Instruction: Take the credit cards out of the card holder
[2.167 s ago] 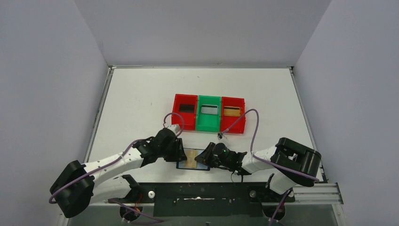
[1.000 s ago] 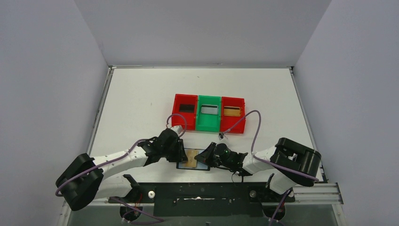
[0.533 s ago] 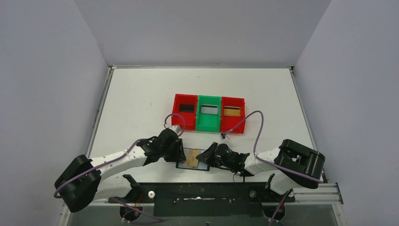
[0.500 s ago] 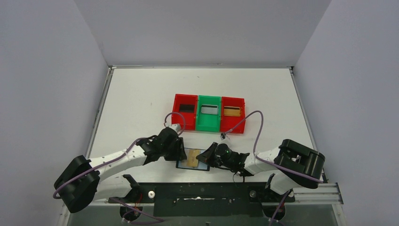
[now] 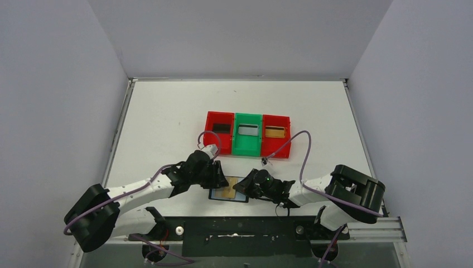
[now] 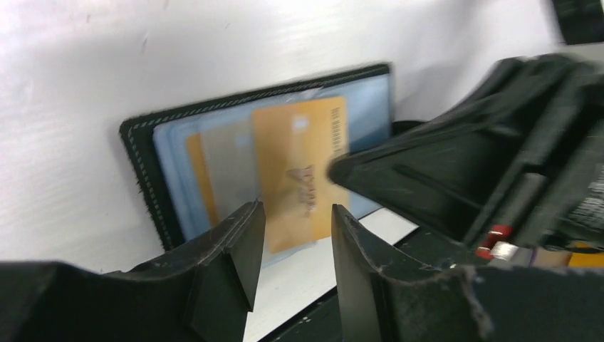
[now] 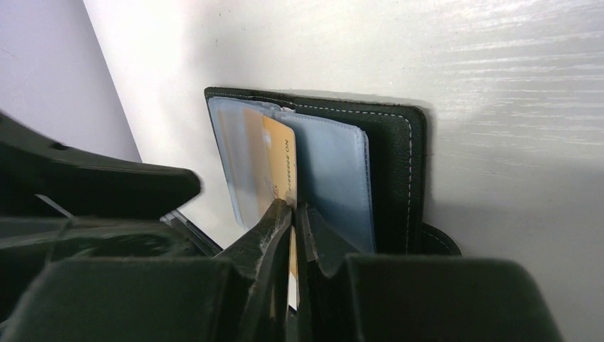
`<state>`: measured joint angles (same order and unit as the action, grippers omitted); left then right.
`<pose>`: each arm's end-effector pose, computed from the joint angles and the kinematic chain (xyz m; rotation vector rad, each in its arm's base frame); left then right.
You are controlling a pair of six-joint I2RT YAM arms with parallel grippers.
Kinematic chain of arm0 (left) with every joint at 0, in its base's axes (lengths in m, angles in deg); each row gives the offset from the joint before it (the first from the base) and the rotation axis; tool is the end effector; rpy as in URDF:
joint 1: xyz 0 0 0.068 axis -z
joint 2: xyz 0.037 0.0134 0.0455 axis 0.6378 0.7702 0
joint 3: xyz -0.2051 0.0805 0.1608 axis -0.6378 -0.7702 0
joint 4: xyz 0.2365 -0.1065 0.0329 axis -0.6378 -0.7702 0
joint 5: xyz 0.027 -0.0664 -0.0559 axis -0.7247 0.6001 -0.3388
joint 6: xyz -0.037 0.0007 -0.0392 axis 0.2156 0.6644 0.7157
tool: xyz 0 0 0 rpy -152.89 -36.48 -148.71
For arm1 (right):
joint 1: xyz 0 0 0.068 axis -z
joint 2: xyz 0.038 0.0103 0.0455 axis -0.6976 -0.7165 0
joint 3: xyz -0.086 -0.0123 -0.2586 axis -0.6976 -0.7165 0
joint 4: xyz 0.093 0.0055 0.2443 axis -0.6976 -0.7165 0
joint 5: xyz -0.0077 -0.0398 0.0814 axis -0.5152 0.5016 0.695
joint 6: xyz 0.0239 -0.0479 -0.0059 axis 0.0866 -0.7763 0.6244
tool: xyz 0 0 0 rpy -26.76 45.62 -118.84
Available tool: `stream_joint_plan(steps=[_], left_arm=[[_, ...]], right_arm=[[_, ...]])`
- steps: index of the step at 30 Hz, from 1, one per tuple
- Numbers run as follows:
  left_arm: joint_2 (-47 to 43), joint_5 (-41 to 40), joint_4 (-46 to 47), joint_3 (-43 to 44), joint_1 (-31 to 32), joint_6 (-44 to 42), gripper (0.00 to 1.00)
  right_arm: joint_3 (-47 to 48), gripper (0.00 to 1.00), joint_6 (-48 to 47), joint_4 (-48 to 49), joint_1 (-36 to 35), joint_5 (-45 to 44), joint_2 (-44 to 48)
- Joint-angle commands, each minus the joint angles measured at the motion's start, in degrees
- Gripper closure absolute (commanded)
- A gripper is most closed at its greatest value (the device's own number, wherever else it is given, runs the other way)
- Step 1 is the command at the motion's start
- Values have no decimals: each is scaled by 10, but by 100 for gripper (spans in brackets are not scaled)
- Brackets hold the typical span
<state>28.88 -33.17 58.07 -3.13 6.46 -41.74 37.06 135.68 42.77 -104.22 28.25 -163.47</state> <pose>0.1509 -0.1632 0.1746 0.0785 2.5301 -0.8807 0.1226 0.2103 0.1141 0.5705 2.5225 1.2007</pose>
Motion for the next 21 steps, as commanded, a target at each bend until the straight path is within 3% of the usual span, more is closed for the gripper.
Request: stream_joint_plan(steps=[1, 9, 21], left_arm=[[46, 25, 39, -23, 1, 28, 63], [47, -16, -16, -35, 4, 30, 69], [46, -30, -35, -36, 4, 26, 72]], right_arm=[[3, 96, -7, -29, 7, -29, 2], [-26, 75, 5, 47, 12, -22, 0], [-38, 60, 0, 152, 13, 26, -63]])
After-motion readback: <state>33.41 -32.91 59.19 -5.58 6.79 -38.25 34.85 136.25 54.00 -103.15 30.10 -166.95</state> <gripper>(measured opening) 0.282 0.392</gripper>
